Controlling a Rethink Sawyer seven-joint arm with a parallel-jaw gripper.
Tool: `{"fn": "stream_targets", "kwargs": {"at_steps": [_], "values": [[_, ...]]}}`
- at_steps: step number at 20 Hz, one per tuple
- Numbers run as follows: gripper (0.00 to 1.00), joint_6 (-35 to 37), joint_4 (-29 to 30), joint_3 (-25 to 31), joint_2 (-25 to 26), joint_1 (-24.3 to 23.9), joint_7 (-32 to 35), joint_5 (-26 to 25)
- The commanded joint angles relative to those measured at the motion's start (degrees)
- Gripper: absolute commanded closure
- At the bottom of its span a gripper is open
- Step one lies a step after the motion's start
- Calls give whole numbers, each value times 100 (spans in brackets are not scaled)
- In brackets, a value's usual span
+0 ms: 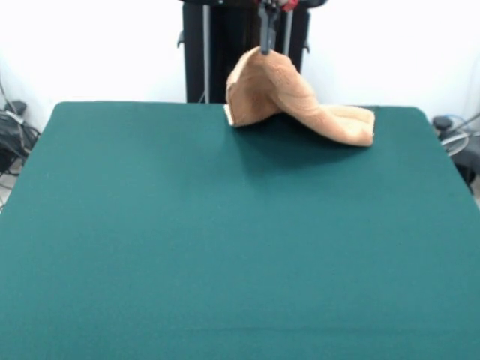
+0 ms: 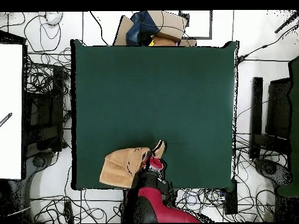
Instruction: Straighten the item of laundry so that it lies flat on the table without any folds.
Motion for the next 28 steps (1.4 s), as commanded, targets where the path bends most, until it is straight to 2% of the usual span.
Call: {"fn": "stream_targets", "kwargs": {"at_steps": [1, 6, 10, 18, 28], "values": [[100, 180, -948, 33, 170, 249, 1884, 330], [100, 102, -1116, -95, 295, 389, 1998, 349], [100, 179, -1163, 7, 318, 306, 2105, 187], [100, -124, -1368, -48, 698, 364, 2176, 111], [100, -300, -1478, -72, 949, 494, 2272, 204]]}}
